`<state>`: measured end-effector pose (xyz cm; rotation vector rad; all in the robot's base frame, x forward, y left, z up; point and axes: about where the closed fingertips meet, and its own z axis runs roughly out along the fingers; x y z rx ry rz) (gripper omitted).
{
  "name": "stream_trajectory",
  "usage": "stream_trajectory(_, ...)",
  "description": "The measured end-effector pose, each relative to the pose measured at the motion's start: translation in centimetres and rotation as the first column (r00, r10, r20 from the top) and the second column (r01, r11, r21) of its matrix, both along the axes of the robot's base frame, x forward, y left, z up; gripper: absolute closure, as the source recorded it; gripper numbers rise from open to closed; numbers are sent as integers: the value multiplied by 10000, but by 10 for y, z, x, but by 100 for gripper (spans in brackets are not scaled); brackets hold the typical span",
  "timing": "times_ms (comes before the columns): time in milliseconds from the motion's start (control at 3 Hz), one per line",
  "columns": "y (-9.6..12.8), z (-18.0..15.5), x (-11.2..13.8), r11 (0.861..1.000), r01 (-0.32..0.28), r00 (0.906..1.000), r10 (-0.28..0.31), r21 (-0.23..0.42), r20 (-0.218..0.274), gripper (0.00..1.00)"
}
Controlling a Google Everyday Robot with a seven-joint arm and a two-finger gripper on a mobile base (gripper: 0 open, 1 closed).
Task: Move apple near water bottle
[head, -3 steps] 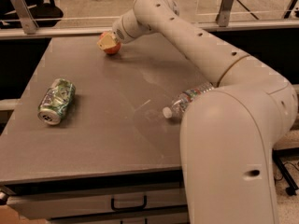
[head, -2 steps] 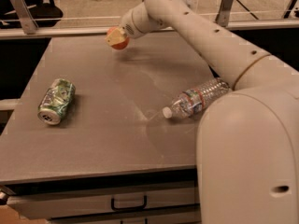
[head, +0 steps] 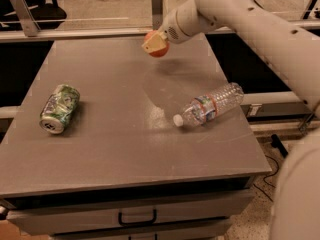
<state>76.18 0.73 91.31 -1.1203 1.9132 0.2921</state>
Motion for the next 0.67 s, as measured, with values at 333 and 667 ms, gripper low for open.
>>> stream_trajectory(333,-37,-17,-40,9998,82,9974,-94,-180,-709,100)
stream_trajectory(667,-60,-29,-75,9992,138,9920,-183,-366,-1253,100)
